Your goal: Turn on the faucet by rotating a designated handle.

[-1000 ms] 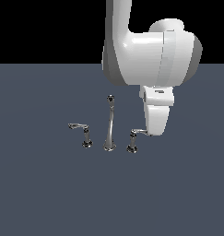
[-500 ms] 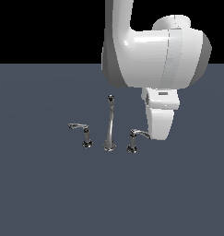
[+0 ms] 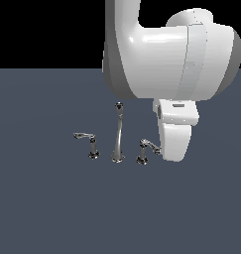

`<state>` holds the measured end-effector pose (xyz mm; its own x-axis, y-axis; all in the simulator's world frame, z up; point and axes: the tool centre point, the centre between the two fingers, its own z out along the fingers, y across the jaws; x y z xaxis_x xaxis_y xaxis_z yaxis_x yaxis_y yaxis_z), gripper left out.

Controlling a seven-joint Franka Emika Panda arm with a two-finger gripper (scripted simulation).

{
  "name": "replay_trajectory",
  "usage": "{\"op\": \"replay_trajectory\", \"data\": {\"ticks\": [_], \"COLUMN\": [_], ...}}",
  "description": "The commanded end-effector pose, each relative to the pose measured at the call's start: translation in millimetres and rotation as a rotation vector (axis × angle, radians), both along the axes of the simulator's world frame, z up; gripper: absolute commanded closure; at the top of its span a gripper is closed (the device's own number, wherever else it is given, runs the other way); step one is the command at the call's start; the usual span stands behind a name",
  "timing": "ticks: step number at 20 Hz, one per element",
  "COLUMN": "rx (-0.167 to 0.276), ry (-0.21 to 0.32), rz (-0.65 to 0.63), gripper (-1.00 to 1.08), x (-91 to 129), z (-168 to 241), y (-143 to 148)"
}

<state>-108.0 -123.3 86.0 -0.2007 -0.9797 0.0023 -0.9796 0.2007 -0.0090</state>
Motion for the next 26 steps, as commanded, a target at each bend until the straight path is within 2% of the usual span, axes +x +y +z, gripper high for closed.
{"op": "replay_trajectory", "data": {"ticks": [1, 3, 4, 15, 16, 17, 26], "rx": [0.004, 0.004, 0.001, 0.004, 0.004, 0.0, 0.003], "ry": [0.007, 0.008, 0.004, 0.008, 0.008, 0.006, 0.008], "rz": [0.016, 0.016, 0.001, 0.015, 0.015, -0.027, 0.003], "gripper": [1.08, 1.08, 1.08, 1.08, 1.08, 1.08, 1.08], "x": [-10.3, -13.9, -10.5, -24.2, -24.2, -25.0, -5.0], "z": [-0.3, -0.4, -0.1, -0.4, -0.4, -0.1, -0.3], "y": [13.1, 14.6, 5.5, 60.3, 60.3, 37.2, 84.3]}}
